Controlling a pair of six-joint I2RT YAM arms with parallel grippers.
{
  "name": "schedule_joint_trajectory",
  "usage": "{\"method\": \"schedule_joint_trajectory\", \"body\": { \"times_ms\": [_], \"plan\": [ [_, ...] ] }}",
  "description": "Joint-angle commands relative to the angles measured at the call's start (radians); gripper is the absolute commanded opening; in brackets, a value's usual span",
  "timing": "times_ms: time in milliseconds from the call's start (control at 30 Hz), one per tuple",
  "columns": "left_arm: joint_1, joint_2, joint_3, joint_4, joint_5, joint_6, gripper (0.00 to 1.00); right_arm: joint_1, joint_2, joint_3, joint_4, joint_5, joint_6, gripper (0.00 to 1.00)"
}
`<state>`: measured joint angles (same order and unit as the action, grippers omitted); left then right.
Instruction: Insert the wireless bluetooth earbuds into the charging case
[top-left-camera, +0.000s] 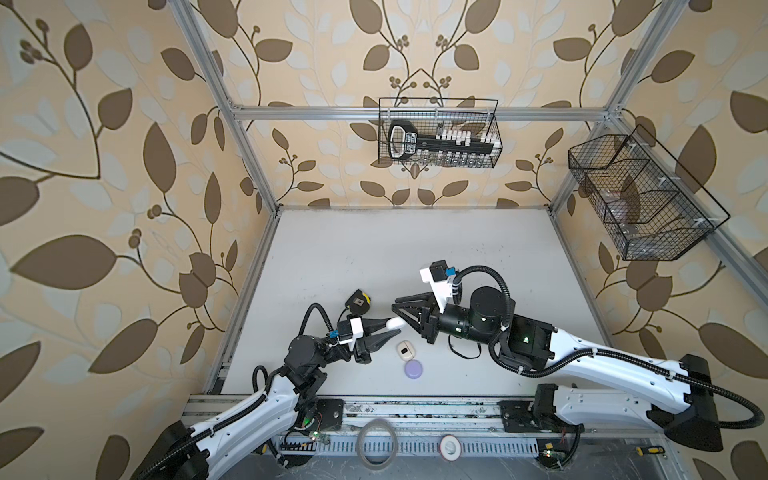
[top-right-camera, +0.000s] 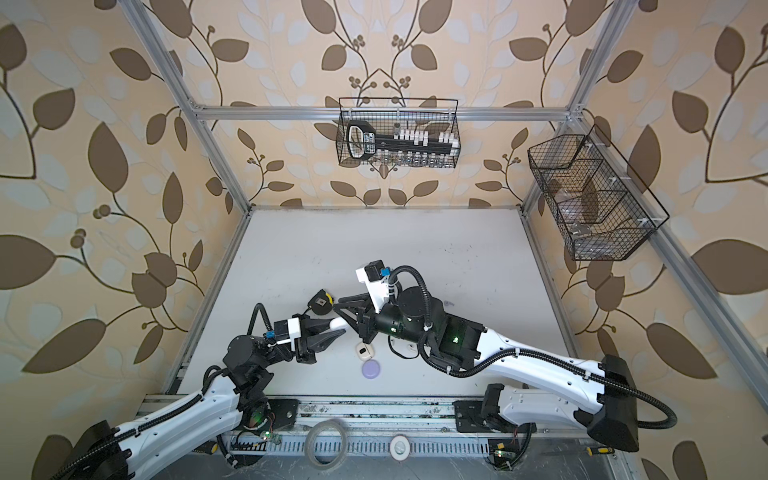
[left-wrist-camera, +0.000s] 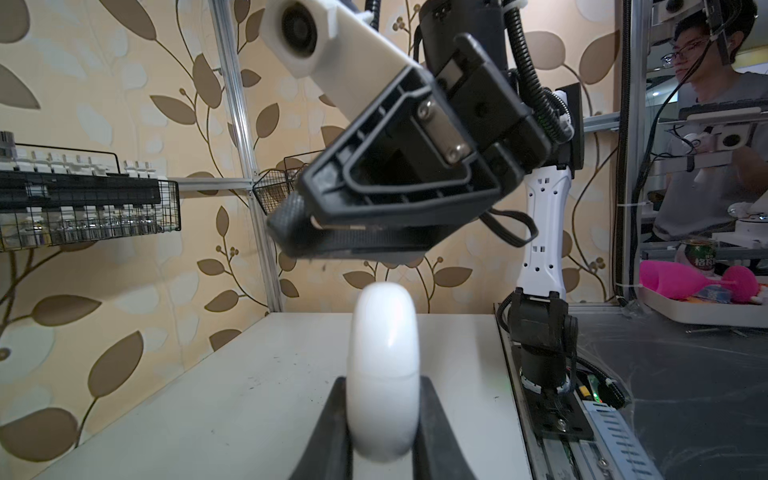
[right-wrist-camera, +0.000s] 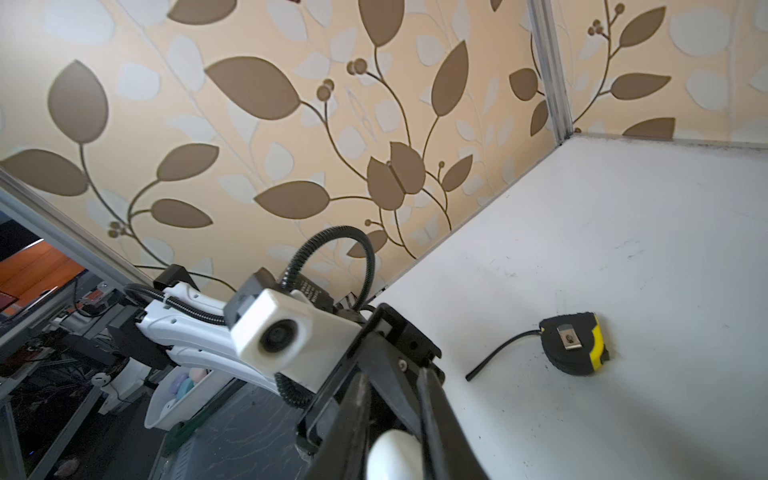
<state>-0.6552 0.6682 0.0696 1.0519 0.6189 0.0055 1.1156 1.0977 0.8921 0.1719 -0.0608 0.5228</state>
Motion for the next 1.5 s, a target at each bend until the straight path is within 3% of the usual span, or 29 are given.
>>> {"method": "schedule_joint_trajectory", "body": {
  "times_ms": [0,233,333,400,467,533,667,767,933,1133,1267,1467],
  "plan": [
    [-0.003,-0.004,0.027,0.024,-0.011,0.017,0.00,0.003,-0.017,-0.038,0.033,-0.016,-0.020,0.23],
    [-0.003,-0.007,0.044,-0.043,-0.070,0.009,0.00,0.003,-0.092,-0.053,-0.061,0.126,-0.024,0.24],
    [-0.003,0.002,0.097,-0.176,-0.184,-0.045,0.00,0.003,-0.160,-0.064,-0.155,0.262,0.004,0.28],
    [-0.002,0.047,0.140,-0.236,-0.327,-0.143,0.00,-0.003,-0.227,-0.077,-0.233,0.354,0.031,0.32],
    [0.001,0.097,0.183,-0.309,-0.467,-0.242,0.00,-0.038,-0.289,-0.073,-0.330,0.389,0.065,0.35],
    [0.014,0.151,0.265,-0.454,-0.520,-0.300,0.00,-0.099,-0.338,-0.058,-0.422,0.384,0.096,0.35],
    [0.056,0.290,0.435,-0.691,-0.512,-0.393,0.00,-0.234,-0.380,-0.013,-0.565,0.383,0.064,0.42],
    [0.113,0.394,0.465,-0.673,-0.420,-0.462,0.00,-0.355,-0.352,-0.041,-0.578,0.394,0.015,0.43],
    [0.231,0.592,0.528,-0.667,-0.280,-0.547,0.00,-0.560,-0.277,-0.213,-0.420,0.227,-0.007,0.42],
    [0.252,0.879,0.654,-0.664,-0.105,-0.595,0.00,-0.568,-0.223,-0.244,-0.400,0.197,-0.023,0.46],
    [0.252,0.994,0.711,-0.689,-0.078,-0.583,0.00,-0.548,-0.203,-0.271,-0.361,0.182,-0.024,0.49],
    [0.253,1.121,0.815,-0.857,-0.141,-0.554,0.00,-0.466,-0.131,-0.250,-0.354,0.256,-0.051,0.53]
  ]
}}
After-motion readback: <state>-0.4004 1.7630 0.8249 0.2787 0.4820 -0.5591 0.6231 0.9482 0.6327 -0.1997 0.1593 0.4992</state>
